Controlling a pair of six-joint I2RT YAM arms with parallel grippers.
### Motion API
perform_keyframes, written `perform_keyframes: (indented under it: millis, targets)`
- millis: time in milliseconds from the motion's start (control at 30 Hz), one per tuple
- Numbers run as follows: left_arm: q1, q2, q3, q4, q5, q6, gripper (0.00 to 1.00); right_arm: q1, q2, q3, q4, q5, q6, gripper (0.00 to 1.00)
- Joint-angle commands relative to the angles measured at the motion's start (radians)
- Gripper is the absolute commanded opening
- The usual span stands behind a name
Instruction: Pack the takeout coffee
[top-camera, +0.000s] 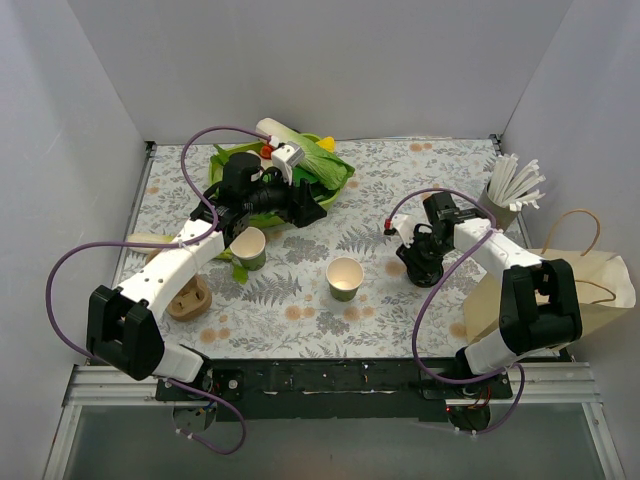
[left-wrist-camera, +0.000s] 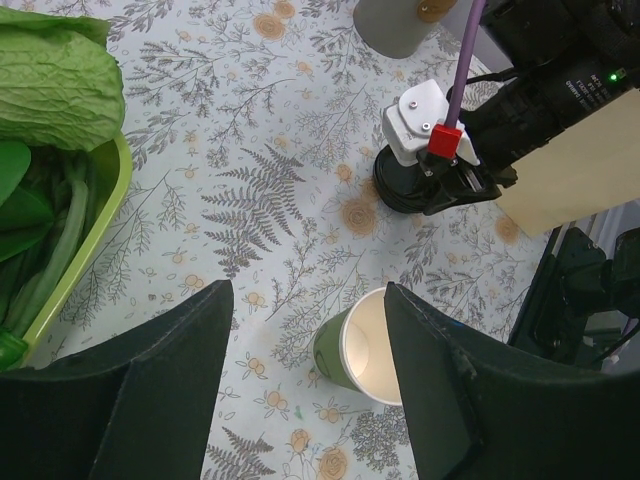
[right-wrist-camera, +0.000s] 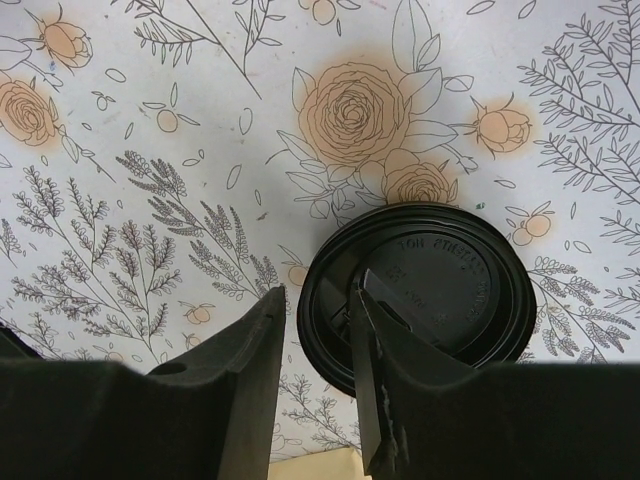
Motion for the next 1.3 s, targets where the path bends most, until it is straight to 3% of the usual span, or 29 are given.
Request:
perform_keyframes:
  millis: [0, 500, 767, 933, 1267]
  targets:
    - [0.002, -0.046, -0.01, 0.012, 0.02, 0.009, 0.62, 0.01, -0.001, -0.012, 0.027, 0.021, 0.018, 0.39]
    - [0.003, -0.037, -0.009, 0.019, 0.026, 0.006, 0.62, 0.012, 0.003, -0.018, 0.035, 0.024, 0.022, 0.27]
    - [0.005, -0.032, -0.009, 0.023, 0.028, 0.006, 0.62, 0.013, -0.009, 0.039, 0.001, 0.071, 0.036, 0.01]
    - [0.005, -0.035, -0.012, 0.018, 0.032, 0.013, 0.62, 0.012, -0.029, 0.144, -0.158, 0.07, 0.05, 0.01]
    - [0.003, -0.025, 0.005, 0.01, 0.063, 0.027, 0.62, 0.01, -0.058, 0.262, -0.237, 0.018, 0.058, 0.01]
